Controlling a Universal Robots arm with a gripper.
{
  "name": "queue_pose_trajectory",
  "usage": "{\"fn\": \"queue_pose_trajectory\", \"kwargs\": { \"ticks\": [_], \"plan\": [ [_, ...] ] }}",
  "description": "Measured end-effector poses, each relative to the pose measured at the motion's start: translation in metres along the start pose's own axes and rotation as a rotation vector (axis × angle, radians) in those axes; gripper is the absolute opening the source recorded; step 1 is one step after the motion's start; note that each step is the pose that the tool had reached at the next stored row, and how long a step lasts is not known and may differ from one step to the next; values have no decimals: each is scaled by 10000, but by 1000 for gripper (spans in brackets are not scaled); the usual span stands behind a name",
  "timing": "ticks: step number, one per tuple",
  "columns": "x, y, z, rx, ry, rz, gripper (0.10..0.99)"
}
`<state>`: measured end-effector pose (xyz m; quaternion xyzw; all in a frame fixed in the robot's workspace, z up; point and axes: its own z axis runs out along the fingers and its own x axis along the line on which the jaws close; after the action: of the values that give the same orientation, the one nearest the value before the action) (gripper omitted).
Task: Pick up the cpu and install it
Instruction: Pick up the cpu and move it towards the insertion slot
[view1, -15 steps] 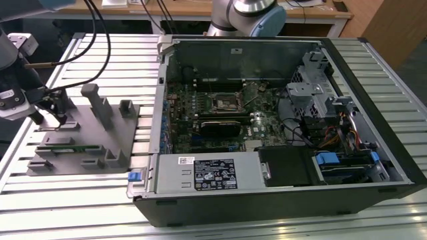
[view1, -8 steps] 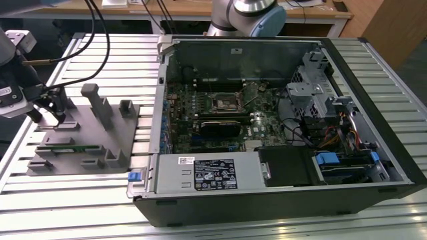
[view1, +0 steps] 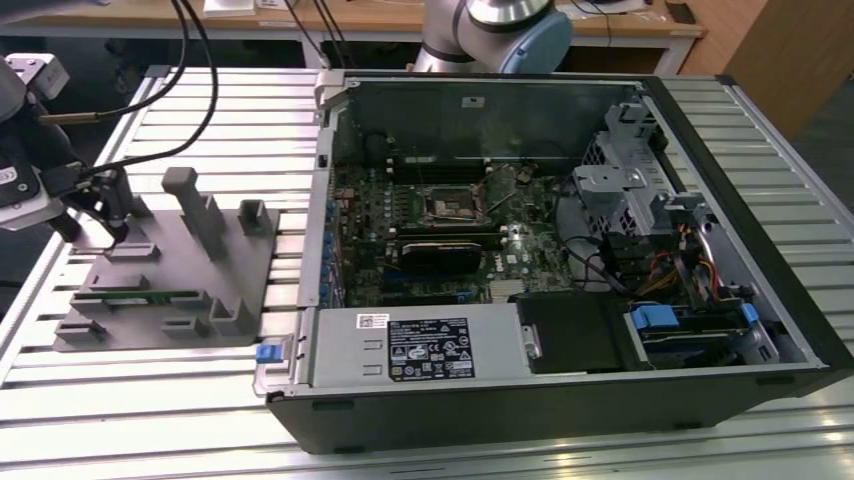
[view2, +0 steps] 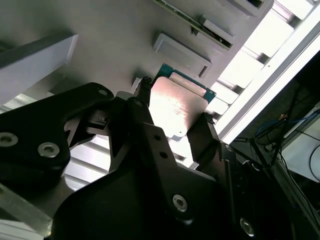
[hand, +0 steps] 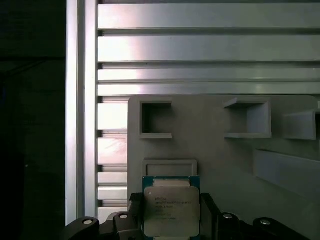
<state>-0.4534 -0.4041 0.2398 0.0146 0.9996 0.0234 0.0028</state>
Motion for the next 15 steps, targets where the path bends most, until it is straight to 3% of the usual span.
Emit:
{"fn": "queue_pose_trajectory", "kwargs": {
  "ticks": [15],
  "plan": [
    [-1, 8, -137, -1, 0, 0, 545]
  ]
}}
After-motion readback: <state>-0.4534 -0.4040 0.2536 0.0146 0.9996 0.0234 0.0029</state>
